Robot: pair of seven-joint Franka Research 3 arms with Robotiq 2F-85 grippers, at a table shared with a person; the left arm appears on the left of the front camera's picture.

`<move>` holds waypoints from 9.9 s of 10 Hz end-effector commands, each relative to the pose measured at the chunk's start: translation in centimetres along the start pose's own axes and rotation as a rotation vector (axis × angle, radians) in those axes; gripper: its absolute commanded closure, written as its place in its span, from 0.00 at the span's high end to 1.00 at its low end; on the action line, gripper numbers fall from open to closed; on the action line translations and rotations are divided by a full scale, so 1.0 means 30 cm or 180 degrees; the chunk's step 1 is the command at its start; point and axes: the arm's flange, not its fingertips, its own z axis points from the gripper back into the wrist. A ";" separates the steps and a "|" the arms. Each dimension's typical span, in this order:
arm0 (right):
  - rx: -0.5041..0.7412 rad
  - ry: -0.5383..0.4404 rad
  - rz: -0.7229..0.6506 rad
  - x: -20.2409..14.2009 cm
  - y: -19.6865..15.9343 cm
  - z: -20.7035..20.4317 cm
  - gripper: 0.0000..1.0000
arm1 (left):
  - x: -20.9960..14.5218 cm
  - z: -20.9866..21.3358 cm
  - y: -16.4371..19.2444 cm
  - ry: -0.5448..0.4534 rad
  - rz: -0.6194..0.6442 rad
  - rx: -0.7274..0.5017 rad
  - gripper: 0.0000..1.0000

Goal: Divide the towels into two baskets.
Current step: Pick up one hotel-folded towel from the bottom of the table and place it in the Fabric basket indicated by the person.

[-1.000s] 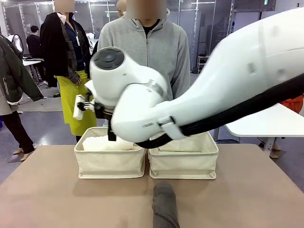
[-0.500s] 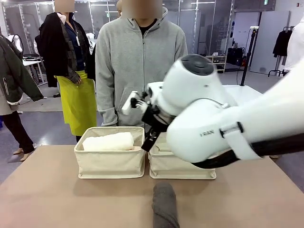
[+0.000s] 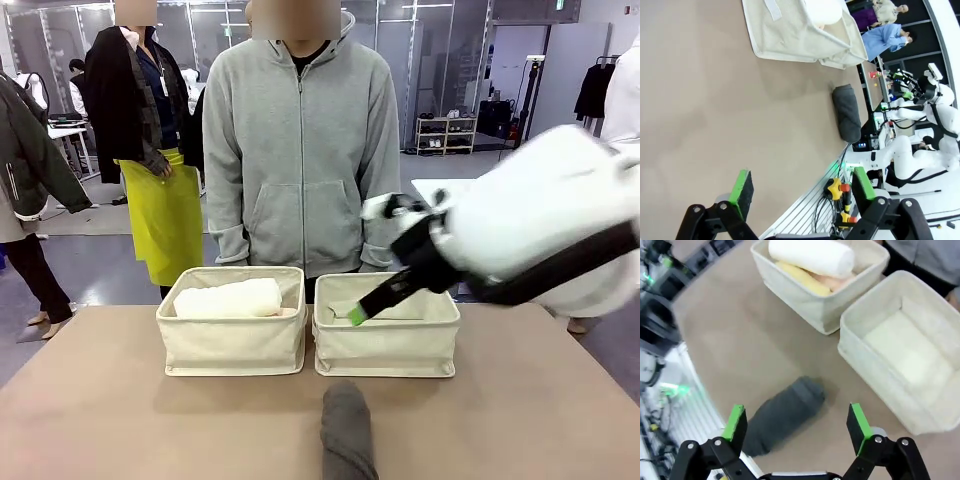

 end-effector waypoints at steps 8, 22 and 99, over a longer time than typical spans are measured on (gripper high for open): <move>0.0319 -0.1133 -0.1842 -0.592 -0.429 0.414 1.00 | -0.002 0.011 -0.008 -0.0042 -0.0036 -0.0032 1.00; 0.0494 -0.1690 -0.2605 -1.173 -0.819 0.741 1.00 | -0.002 0.011 -0.008 -0.0042 -0.0036 -0.0032 1.00; -0.1421 0.1627 -0.0984 0.037 0.321 -0.431 0.01 | -0.002 0.011 -0.008 -0.0042 -0.0036 -0.0032 1.00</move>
